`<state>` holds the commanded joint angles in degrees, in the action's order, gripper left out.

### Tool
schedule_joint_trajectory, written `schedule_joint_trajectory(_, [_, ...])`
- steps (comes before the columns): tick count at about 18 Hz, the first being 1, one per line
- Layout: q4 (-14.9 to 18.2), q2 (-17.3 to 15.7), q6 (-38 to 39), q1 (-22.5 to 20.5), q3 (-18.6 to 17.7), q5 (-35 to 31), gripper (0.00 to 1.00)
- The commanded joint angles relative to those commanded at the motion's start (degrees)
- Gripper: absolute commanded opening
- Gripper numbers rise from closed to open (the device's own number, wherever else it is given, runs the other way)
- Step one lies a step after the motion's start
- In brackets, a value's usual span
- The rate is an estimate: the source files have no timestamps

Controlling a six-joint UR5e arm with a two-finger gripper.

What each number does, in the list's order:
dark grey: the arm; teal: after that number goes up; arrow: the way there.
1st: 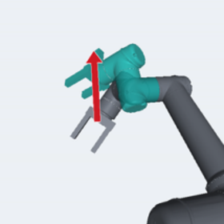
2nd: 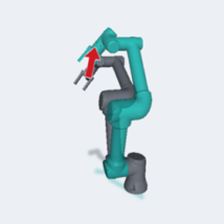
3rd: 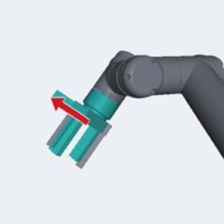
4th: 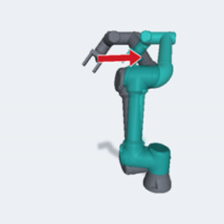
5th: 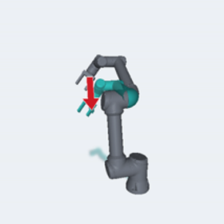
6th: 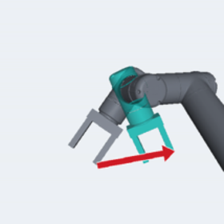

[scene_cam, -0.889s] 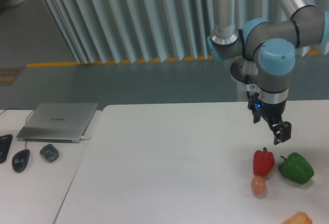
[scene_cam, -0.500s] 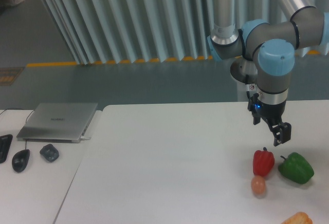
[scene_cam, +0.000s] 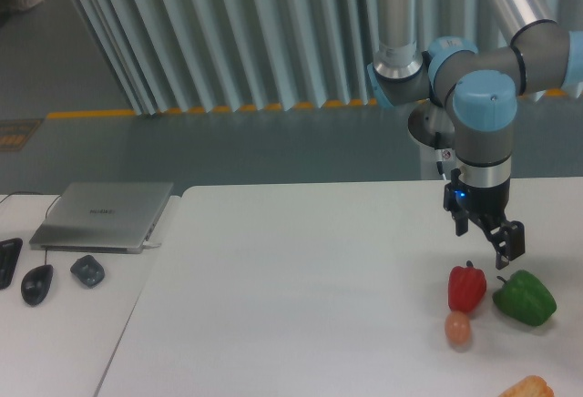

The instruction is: Place the yellow pepper on the table

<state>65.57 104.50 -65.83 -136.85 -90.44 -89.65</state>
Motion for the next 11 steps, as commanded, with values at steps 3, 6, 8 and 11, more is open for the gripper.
schedule_joint_trajectory(3, [-0.4, 0.3, 0.1, 0.0, -0.2, -0.5, 1.00])
schedule_joint_trajectory(6, [-0.3, 0.2, 0.9, -0.1, -0.2, -0.3, 1.00])
schedule_joint_trajectory(8, [-0.2, 0.2, 1.6, 0.0, -0.1, -0.5, 1.00])
schedule_joint_trajectory(11, [-0.2, 0.1, 1.7, -0.6, 0.8, -0.3, 1.00])
